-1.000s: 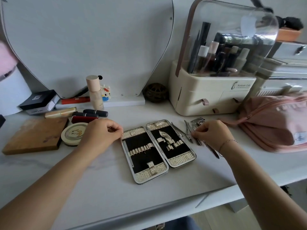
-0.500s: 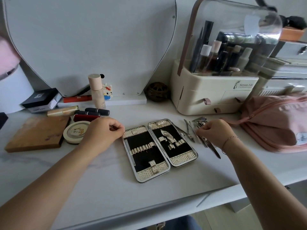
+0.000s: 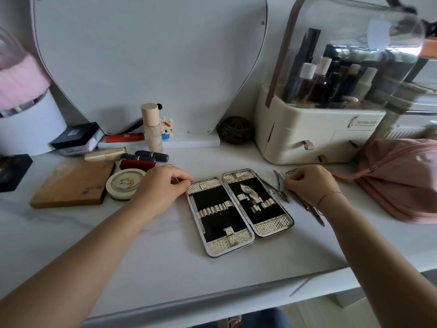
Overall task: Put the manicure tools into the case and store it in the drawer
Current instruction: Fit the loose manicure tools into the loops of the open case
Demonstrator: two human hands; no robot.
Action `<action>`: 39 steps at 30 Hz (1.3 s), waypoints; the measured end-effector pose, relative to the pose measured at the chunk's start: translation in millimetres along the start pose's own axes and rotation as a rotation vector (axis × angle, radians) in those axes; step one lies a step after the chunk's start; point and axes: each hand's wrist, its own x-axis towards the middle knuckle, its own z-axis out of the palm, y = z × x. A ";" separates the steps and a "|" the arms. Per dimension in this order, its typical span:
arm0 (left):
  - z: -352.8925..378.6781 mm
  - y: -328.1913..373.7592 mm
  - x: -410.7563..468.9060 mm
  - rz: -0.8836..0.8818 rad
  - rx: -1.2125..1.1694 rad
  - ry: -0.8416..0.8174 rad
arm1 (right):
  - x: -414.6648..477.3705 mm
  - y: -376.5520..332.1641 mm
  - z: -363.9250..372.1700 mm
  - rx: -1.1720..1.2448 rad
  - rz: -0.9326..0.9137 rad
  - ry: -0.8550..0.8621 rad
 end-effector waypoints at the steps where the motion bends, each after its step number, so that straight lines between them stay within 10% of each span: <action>1: 0.3 0.0 0.3 0.002 0.000 -0.001 | -0.2 0.4 -0.6 0.028 -0.005 -0.005; 29: 1.1 -1.5 2.8 0.019 0.006 -0.019 | -1.8 1.7 -18.2 0.467 0.166 -0.126; 39: -0.2 2.1 2.7 0.002 0.010 -0.029 | -16.2 -80.8 -5.1 1.003 0.070 -0.562</action>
